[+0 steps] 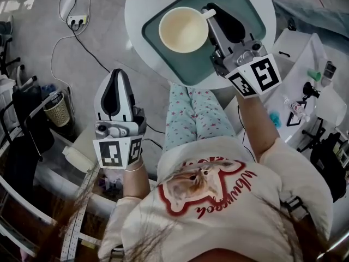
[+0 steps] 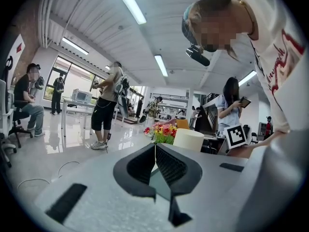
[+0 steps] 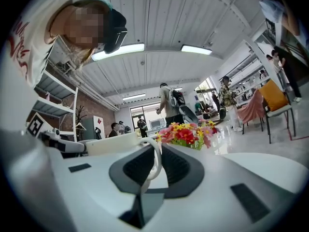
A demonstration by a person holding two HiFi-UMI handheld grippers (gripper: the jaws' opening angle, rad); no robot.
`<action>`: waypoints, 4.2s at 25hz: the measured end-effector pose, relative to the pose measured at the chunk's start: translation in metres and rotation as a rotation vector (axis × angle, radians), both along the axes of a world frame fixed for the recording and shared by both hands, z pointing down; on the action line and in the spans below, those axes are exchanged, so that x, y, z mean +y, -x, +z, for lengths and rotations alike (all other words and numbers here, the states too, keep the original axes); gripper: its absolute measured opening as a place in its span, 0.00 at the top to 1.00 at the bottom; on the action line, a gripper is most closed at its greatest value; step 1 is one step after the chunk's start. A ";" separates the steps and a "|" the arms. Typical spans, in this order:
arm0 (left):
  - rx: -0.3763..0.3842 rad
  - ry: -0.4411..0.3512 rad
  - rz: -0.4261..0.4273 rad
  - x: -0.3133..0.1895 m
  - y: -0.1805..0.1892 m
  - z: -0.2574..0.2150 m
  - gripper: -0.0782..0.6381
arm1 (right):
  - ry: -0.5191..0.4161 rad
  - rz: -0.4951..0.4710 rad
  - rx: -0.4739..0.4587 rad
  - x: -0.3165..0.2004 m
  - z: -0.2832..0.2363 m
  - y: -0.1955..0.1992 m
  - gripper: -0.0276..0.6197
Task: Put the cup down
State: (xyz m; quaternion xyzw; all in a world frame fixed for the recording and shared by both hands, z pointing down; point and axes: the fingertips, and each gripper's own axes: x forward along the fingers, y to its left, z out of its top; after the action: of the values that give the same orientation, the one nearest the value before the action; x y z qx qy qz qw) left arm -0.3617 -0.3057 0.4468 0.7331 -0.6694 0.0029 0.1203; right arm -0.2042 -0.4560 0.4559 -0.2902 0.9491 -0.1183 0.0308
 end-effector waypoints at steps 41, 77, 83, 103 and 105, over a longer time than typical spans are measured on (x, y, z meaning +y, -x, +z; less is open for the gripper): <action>0.001 0.009 -0.016 -0.008 -0.008 0.005 0.87 | 0.029 -0.094 0.184 -0.014 0.088 0.024 0.90; -0.073 -0.062 0.061 0.010 -0.014 -0.041 0.87 | 0.033 -0.071 0.429 -0.005 0.110 -0.013 0.90; -0.076 -0.083 0.106 0.005 -0.027 -0.051 0.87 | 0.080 -0.072 0.447 0.008 0.107 -0.025 0.90; -0.108 -0.316 0.332 -0.015 -0.100 -0.162 0.87 | -0.206 0.063 0.060 0.081 -0.180 -0.032 0.91; -0.097 -0.331 0.347 -0.012 -0.109 -0.170 0.87 | -0.210 0.056 0.075 0.088 -0.184 -0.032 0.91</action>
State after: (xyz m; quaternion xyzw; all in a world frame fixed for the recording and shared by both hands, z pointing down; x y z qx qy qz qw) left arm -0.2529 -0.3180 0.2765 0.8458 -0.5297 -0.0512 -0.0360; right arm -0.1726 -0.3678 0.2714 -0.3160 0.9483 -0.0063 0.0285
